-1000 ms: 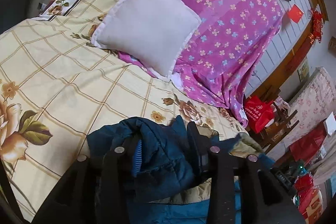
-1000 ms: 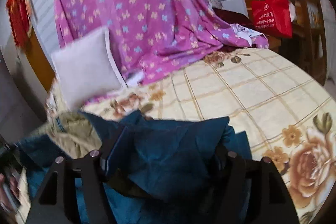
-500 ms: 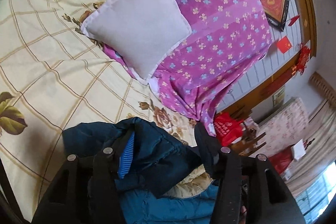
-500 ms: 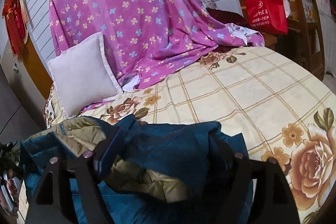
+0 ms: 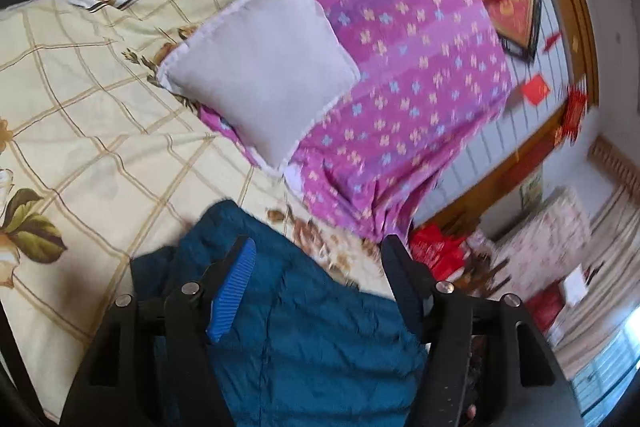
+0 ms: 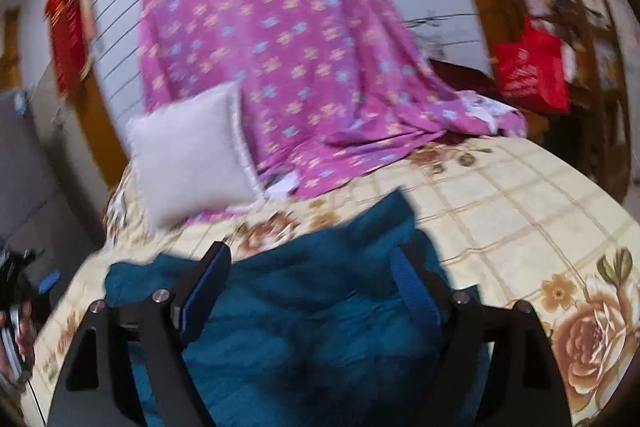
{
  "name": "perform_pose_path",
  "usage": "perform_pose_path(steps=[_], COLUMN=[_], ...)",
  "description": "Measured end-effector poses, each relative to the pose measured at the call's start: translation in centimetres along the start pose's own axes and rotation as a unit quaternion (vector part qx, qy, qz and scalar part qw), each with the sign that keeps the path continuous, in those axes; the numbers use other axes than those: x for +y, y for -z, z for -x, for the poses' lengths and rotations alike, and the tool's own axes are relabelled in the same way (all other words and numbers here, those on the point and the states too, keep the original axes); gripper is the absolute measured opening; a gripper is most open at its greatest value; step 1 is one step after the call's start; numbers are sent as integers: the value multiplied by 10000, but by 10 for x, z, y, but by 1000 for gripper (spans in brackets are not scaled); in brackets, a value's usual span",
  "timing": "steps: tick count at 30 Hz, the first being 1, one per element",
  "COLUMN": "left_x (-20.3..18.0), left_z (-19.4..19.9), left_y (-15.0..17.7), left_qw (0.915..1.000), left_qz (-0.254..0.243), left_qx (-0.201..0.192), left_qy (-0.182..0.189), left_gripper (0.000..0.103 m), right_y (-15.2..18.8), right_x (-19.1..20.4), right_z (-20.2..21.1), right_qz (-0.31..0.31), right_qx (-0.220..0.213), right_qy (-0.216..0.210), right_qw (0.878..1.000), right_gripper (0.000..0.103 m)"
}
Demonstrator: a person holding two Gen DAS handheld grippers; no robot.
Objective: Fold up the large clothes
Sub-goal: 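Release the hem and press the folded jacket flat with both tools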
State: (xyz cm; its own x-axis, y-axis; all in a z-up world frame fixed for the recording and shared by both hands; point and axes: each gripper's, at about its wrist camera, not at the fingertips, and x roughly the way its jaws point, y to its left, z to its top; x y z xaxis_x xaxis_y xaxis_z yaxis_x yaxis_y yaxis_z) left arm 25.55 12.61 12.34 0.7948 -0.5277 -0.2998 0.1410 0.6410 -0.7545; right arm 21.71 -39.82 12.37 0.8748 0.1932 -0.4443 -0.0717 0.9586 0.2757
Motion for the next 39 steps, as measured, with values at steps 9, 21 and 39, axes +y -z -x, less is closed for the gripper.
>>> perform_pose_path(steps=[9, 21, 39], left_x=[-18, -4, -15], left_z=[-63, -96, -119], left_y=[69, 78, 81], left_qw=[9832, 9607, 9412], left_qz=[-791, -1531, -1911], left_qx=[1012, 1064, 1127], left_qy=[-1299, -2056, -2547], left_gripper=[53, 52, 53], right_y=[38, 48, 24], right_x=[96, 95, 2], right_z=[-67, -163, -122], right_qz=[1526, 1343, 931], right_qx=[1103, 1915, 1821], right_qy=[50, 1021, 1577], right_qw=[9821, 9669, 9661], right_gripper=[80, 76, 78])
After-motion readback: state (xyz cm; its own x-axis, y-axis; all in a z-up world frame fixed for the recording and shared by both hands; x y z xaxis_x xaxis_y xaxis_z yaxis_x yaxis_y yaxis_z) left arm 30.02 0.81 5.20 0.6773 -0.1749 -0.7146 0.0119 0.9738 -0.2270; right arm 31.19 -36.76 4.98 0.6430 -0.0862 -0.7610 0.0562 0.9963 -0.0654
